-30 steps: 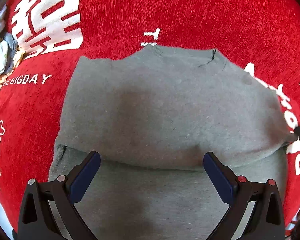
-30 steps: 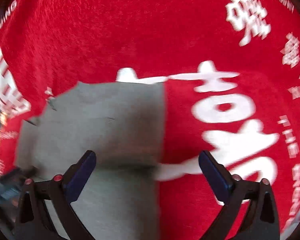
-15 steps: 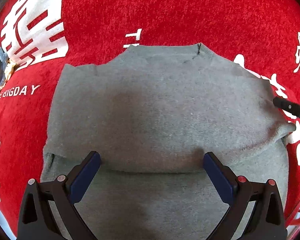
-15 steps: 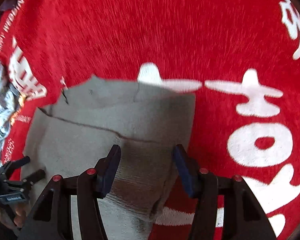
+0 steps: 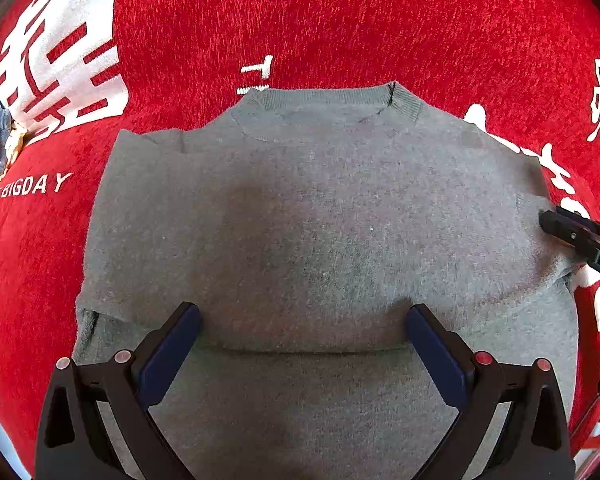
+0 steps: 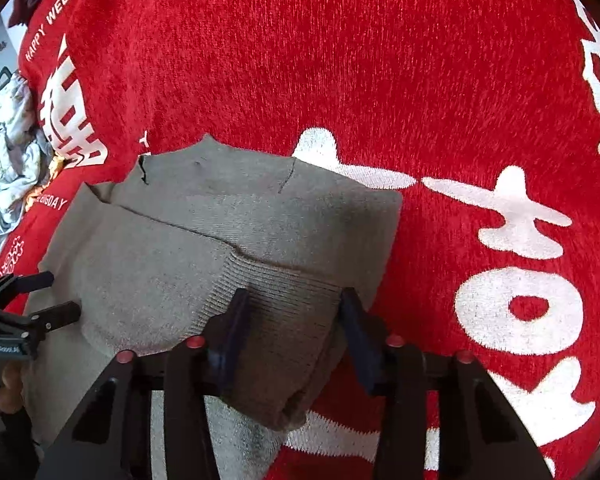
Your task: Fold small clothes
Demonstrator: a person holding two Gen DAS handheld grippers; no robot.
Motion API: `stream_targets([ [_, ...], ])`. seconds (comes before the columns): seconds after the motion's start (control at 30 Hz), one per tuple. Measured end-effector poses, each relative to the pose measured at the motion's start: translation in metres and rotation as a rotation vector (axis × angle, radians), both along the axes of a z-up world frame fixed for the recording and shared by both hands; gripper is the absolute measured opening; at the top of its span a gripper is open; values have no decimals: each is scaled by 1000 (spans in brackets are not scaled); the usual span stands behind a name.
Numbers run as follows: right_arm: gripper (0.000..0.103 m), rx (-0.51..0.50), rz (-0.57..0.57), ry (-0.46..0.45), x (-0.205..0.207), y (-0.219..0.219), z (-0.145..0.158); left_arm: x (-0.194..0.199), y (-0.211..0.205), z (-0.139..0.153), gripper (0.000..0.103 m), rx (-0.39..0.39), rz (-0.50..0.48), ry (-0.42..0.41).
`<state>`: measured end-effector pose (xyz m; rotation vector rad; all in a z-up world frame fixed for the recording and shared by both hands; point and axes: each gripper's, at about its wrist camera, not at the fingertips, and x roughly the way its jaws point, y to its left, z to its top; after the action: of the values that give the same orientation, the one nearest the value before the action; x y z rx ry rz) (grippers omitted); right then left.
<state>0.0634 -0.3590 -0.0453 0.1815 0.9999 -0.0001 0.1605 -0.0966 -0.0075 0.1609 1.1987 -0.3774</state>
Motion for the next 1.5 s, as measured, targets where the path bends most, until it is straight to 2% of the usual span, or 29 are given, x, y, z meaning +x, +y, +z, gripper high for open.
stream_targets([
  [0.13, 11, 59, 20, 2, 5, 0, -4, 2, -6, 2, 103, 8, -9, -3],
  [0.23, 10, 55, -10, -58, 3, 0, 8, 7, -7, 13, 103, -1, -3, -15],
  [0.3, 10, 39, -79, -151, -3, -7, 23, 12, -4, 21, 103, -16, 16, -41],
  [0.33, 9, 21, -100, -160, -2, -9, 24, 17, -3, 21, 103, -12, 27, -43],
  [0.43, 10, 23, -130, -45, 9, -17, -4, 29, -5, 1, 103, 44, 46, 13],
  [0.47, 10, 29, -130, -23, 8, -17, -10, 30, -4, -2, 103, 30, 51, 27],
  [0.5, 14, 29, -134, -27, 5, -15, -10, 30, 0, -2, 103, 8, 61, 33],
  [0.57, 31, 28, -158, -52, -5, -15, 1, 33, 7, 3, 103, 3, 68, 22],
  [0.6, 52, 20, -175, -83, -11, -15, 9, 34, 11, 5, 103, 4, 78, 3],
  [0.63, 62, -9, -189, -124, -19, -14, 19, 37, 15, 7, 103, 9, 87, -11],
  [0.7, 62, -55, -212, -172, -29, -11, 34, 46, 26, 3, 103, 39, 116, -18],
  [0.8, 62, -3, -189, -202, -32, -4, 45, 63, 49, -14, 103, 54, 157, 31],
  [0.87, 62, 40, -123, -181, -30, 8, 40, 71, 68, -20, 103, 14, 192, 66],
  [0.93, 62, 99, -53, -111, -24, 20, 25, 75, 77, -20, 103, 60, 224, 43],
  [0.97, 62, 151, -35, -24, -20, 25, 9, 78, 83, -22, 103, 86, 232, 35],
  [1.0, 62, 167, -39, 4, -22, 28, 3, 79, 87, -24, 103, 90, 237, 45],
  [1.03, 62, 135, -42, -37, -28, 32, 8, 80, 92, -26, 103, 85, 246, 65],
  [1.07, 62, 137, -40, -37, -29, 34, 11, 80, 97, -23, 103, 76, 260, 73],
  [1.13, 62, 151, -35, -58, -33, 36, 21, 76, 101, -10, 103, 34, 269, 42],
  [1.2, 65, 76, -40, -95, -33, 42, 30, 70, 92, 2, 103, -6, 242, 19],
  [1.27, 70, -22, -78, -62, -23, 48, 25, 61, 69, 10, 103, -47, 179, 9],
  [1.33, 70, -40, -73, 36, -11, 56, 6, 51, 44, 6, 103, -33, 96, -1],
  [1.37, 70, -95, -67, 44, -10, 63, 4, 41, 27, -1, 103, -7, 21, -1],
  [1.43, 72, -196, -54, 55, -14, 83, 10, 24, 10, -20, 103, 74, -55, 13],
  [1.5, 73, -182, -43, 28, -23, 95, 20, 13, 20, -18, 103, 30, -17, -34],
])
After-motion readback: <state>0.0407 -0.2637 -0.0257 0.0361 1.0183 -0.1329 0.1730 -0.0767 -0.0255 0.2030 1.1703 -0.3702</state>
